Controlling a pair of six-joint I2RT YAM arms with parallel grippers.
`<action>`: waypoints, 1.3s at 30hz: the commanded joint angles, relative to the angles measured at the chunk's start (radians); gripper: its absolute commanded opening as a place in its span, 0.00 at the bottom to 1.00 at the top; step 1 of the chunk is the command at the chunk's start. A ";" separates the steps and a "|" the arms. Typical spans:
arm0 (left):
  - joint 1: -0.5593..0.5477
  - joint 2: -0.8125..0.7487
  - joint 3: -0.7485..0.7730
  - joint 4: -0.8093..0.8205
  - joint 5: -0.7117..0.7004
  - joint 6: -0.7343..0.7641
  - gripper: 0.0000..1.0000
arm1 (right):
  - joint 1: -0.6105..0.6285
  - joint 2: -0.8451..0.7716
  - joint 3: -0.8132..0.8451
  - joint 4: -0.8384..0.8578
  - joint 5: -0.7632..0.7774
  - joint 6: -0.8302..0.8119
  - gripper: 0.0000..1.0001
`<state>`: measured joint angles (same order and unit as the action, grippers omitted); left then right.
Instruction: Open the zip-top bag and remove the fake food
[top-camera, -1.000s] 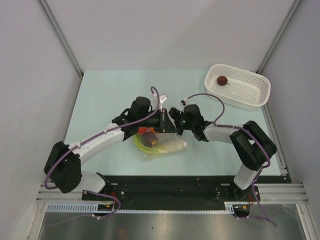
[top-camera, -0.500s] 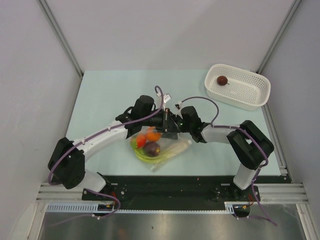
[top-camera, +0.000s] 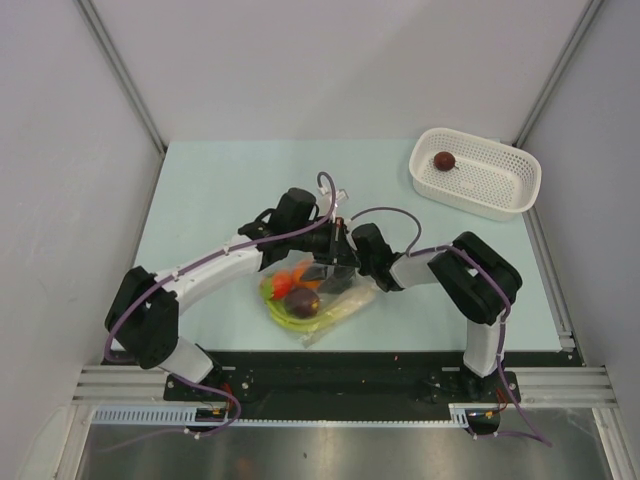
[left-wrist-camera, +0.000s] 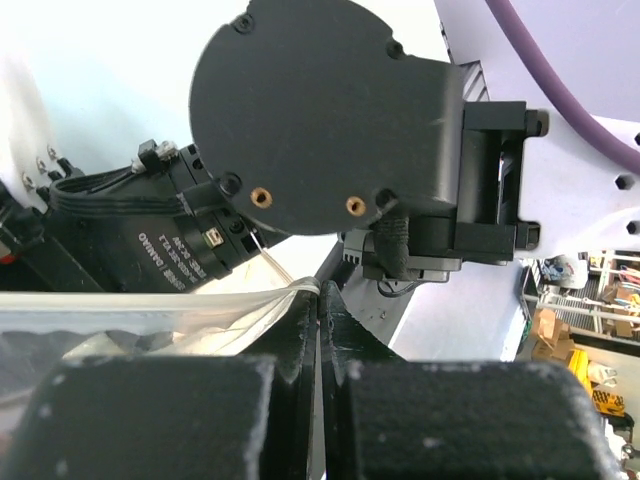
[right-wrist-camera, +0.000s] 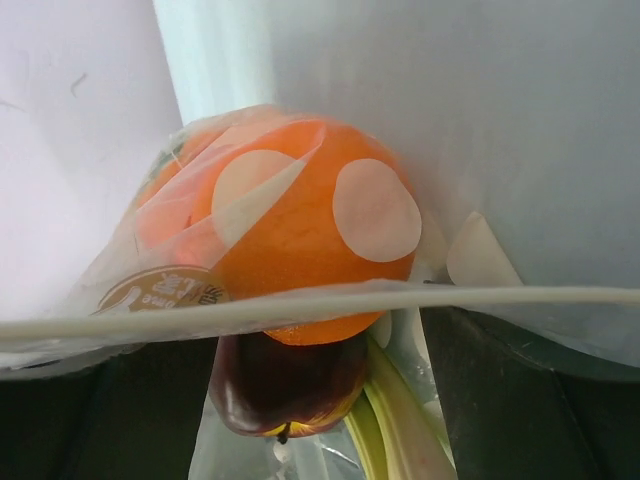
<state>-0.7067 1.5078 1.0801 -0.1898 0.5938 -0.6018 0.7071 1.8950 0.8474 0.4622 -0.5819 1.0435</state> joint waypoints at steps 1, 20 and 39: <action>-0.013 -0.035 0.012 0.029 0.014 0.011 0.00 | -0.004 0.007 0.010 0.092 0.001 0.010 0.84; 0.026 -0.126 -0.098 0.010 -0.058 0.062 0.00 | -0.001 -0.123 0.012 -0.100 0.002 -0.109 0.08; 0.142 -0.139 -0.144 0.035 0.000 0.111 0.00 | -0.093 -0.280 0.012 -0.338 -0.042 -0.237 0.00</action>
<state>-0.5888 1.3907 0.9543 -0.1673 0.5884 -0.5446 0.6712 1.6855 0.8474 0.1436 -0.5831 0.8452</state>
